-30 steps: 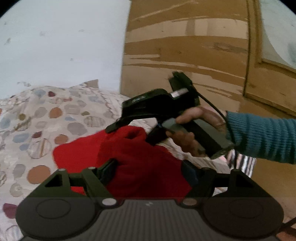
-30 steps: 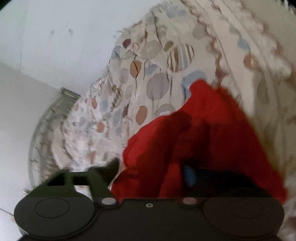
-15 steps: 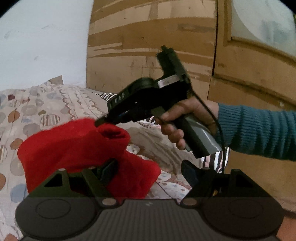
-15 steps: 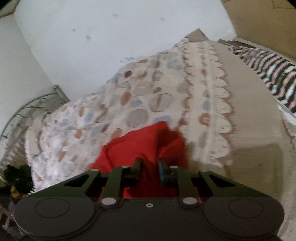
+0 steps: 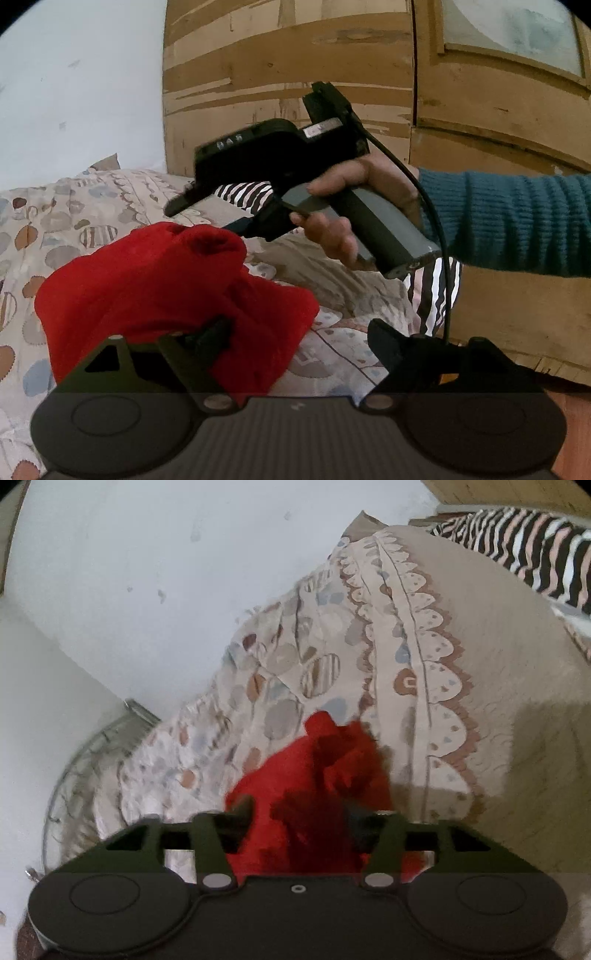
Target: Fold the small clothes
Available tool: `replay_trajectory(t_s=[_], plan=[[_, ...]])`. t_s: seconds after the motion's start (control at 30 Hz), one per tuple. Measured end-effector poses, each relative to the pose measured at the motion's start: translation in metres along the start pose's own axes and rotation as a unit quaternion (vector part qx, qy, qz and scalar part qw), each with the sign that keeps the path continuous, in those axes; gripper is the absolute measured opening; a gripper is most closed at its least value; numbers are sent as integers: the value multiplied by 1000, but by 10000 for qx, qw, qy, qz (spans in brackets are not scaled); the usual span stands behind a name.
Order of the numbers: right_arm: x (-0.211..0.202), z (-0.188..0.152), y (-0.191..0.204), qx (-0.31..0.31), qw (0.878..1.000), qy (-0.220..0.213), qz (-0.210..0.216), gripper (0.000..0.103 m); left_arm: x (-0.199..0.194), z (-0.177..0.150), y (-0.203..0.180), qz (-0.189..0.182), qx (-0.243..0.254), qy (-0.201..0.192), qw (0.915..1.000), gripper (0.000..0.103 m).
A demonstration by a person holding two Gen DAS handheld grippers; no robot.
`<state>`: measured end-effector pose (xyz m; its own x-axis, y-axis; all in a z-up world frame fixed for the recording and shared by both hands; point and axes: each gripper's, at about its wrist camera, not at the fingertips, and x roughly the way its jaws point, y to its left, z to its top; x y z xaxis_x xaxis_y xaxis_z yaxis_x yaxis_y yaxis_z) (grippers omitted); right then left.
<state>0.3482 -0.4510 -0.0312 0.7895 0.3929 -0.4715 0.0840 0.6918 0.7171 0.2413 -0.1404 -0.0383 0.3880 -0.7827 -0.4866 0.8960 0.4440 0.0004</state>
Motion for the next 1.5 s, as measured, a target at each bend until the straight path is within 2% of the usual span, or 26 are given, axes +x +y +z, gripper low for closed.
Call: replay_trajectory(t_s=[0.1,0.17,0.2,0.3,0.37,0.5,0.57,0.63,0.7,0.77,0.8,0.83,0.87,0.9,1.0,1.07,1.1,1.17,1.2,1.27,1.3,1.37,1.43,1.5], plan=[[9,-3,12,-273,9992,233,-162,68,-6,3,2,37,-200,-58,9998,86],[18,-10,24,-755,9944,460,-585,54,-18,11,8,125,-569,-121,9982,88],[21,-14,27,-971,9917,458,-707,52,-26,14,12,143,-803,-208,9964,88],[20,-21,28,-1182,9895,376,-744,42,-54,22,25,116,-1402,-470,9889,96],[18,-23,26,-1228,9890,327,-756,40,-72,23,33,302,-1574,-622,9851,102],[17,-27,20,-1178,9901,262,-712,39,-98,18,52,775,-1861,-746,9766,102],[18,-27,17,-1096,9914,235,-681,40,-105,12,67,1077,-2159,-696,9680,102],[18,-28,15,-1035,9923,208,-646,40,-108,5,85,1366,-2599,-660,9537,102],[18,-29,13,-1007,9928,184,-621,40,-105,-1,110,1590,-3323,-549,9281,102],[17,-29,13,-1004,9930,163,-602,40,-96,-9,138,1615,-4078,-360,8980,102],[17,-30,12,-1006,9930,152,-599,40,-90,-14,150,1584,-4353,-223,8859,102],[16,-30,12,-1006,9930,137,-600,40,-83,-18,161,1568,-4564,-71,8758,100],[16,-31,12,-1013,9929,120,-605,40,-76,-18,167,1562,-4621,31,8730,100],[16,-31,13,-1043,9926,102,-615,40,-70,-18,169,1556,-4591,104,8746,100],[13,-33,18,-1242,9903,3,-622,34,-54,-14,165,1339,-4248,286,8949,99],[10,-33,24,-1382,9885,-39,-609,28,-42,-13,156,1120,-4110,286,9043,99],[6,-32,27,-1460,9875,-96,-585,28,-37,-14,151,974,-4088,343,9067,99],[-2,-30,29,-1422,9884,-209,-483,26,-24,-19,141,616,-4157,519,9059,100],[-7,-29,28,-1372,9892,-258,-451,26,-19,-20,135,570,-4088,554,9092,100],[-14,-28,27,-1350,9892,-337,-458,26,-13,-17,117,736,-3671,571,9255,101],[-17,-28,25,-1374,9887,-358,-488,26,-10,-14,110,806,-3527,604,9303,101],[-18,-30,16,-1340,9884,-354,-616,25,-3,-8,97,947,-3290,742,9366,102],[-16,-32,1,-1136,9906,-340,-678,25,6,-1,79,1197,-2851,832,9474,102],[-14,-35,-11,-879,9934,-367,-641,30,8,-1,67,1379,-2676,812,9501,102]])
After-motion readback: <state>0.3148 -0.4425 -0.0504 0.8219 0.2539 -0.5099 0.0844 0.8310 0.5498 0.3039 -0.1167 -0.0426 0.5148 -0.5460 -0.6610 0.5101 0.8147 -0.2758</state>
